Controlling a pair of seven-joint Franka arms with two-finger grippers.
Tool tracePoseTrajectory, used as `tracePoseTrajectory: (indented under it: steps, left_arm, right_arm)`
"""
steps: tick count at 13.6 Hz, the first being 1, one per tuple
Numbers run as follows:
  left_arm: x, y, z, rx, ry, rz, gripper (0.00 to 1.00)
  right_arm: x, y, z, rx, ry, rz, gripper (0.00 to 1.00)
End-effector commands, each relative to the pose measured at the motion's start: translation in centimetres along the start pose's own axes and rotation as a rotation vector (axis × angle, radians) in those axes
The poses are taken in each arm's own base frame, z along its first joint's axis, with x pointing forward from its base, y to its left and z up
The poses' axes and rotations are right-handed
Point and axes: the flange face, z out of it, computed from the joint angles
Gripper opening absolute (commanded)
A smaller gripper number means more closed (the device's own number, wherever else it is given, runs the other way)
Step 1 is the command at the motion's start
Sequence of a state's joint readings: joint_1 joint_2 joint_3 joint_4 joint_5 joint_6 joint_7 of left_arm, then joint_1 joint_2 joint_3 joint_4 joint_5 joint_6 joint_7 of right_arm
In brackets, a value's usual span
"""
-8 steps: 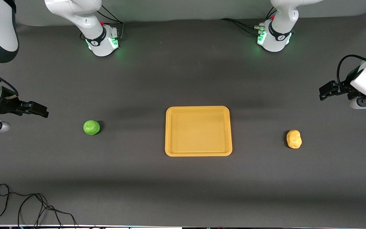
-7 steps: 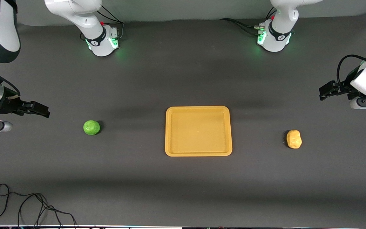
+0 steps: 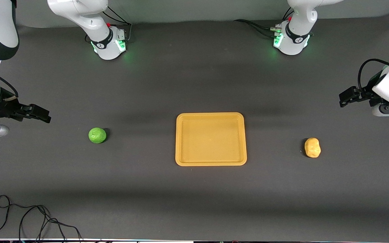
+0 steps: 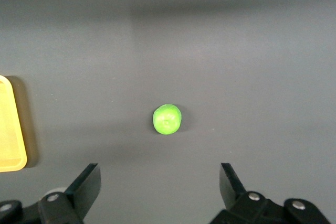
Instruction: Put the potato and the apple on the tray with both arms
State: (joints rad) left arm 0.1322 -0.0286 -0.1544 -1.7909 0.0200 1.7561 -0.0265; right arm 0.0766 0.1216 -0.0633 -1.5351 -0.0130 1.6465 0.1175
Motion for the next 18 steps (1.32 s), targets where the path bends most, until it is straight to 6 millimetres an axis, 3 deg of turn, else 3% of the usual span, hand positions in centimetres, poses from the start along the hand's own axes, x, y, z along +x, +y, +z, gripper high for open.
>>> tracePoseTrajectory:
  steps: [1, 5, 8, 10, 12, 15, 18]
  left_arm:
    - [1.1, -0.4, 1.9, -0.011, 0.011, 0.004, 1.00]
    - [3.2, -0.8, 5.4, -0.012, 0.016, 0.008, 1.00]
    - [4.5, -0.8, 11.8, -0.021, 0.029, 0.008, 1.00]
    - [5.3, -1.1, 16.2, -0.030, 0.022, -0.003, 1.00]
    - [6.0, -1.5, 19.3, -0.024, 0.006, 0.005, 1.00]
    - [6.4, -1.0, 25.3, 0.017, -0.055, 0.050, 1.00]
    - [6.8, -0.8, 31.1, -0.005, -0.066, 0.053, 1.00]
  right_arm:
    - [-0.7, -0.1, -0.2, 0.024, 0.003, -0.016, 1.00]
    - [-0.9, -0.8, -0.3, 0.025, 0.004, -0.030, 1.00]
    - [-0.5, -0.8, 1.6, 0.026, 0.019, -0.075, 1.00]
    - [-0.3, -0.7, 5.0, 0.026, 0.031, -0.081, 1.00]
    - [-0.3, -0.5, 9.2, 0.028, 0.055, -0.076, 1.00]
    - [-1.0, -1.0, 18.5, 0.025, 0.064, -0.081, 1.00]
    - [-3.0, -1.6, 26.0, 0.020, 0.115, -0.109, 1.00]
